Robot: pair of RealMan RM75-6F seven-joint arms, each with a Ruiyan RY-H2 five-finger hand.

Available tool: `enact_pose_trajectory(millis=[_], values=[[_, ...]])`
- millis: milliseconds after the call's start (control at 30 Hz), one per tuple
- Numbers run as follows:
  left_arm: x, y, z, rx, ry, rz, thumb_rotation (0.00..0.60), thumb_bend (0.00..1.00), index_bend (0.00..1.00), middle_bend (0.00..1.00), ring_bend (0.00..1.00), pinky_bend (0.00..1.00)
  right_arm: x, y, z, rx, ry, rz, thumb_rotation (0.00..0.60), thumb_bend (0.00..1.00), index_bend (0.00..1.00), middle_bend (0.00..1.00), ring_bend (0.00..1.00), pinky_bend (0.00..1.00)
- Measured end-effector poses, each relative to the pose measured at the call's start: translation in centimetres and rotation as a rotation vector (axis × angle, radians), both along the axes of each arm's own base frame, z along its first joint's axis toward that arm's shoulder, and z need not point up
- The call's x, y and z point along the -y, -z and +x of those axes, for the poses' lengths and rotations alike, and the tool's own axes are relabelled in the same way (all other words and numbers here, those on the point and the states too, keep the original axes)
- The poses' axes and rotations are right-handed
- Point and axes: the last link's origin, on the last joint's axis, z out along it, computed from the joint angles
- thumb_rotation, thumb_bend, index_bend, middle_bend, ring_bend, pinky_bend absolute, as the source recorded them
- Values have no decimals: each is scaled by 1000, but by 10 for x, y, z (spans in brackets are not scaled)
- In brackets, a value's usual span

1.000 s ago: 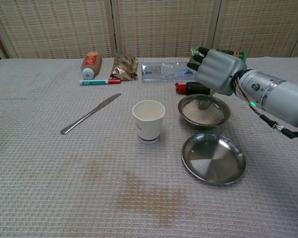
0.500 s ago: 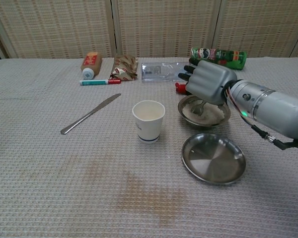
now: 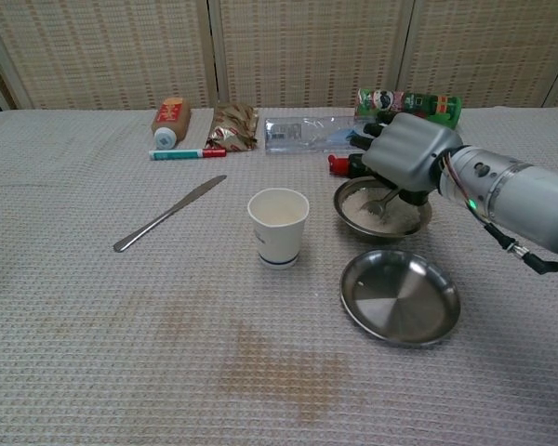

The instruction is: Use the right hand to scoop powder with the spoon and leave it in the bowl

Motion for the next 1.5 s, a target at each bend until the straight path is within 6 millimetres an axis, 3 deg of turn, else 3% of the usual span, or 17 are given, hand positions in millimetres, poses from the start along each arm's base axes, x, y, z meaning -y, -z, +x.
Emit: enact_pose_trajectory(millis=[500, 833, 1267, 1500], values=[[1, 2, 0, -10, -4, 4, 600, 456, 0, 0, 0, 101, 4, -11, -20, 296, 178, 57, 600, 339, 710, 51, 0, 0], [0, 2, 0, -8, -8, 5, 600, 455, 0, 0, 0, 101, 8, -21, -22, 318, 180, 53, 600, 339, 710, 51, 0, 0], [0, -4, 0, 16, -10, 16, 600, 455, 0, 0, 0, 100, 6, -26, 23, 382, 115, 82, 600, 339, 711, 58, 0, 0], [0, -8, -1, 20, -7, 30, 600, 455, 0, 0, 0, 100, 3, -14, 54, 400, 81, 110, 600, 339, 710, 58, 0, 0]])
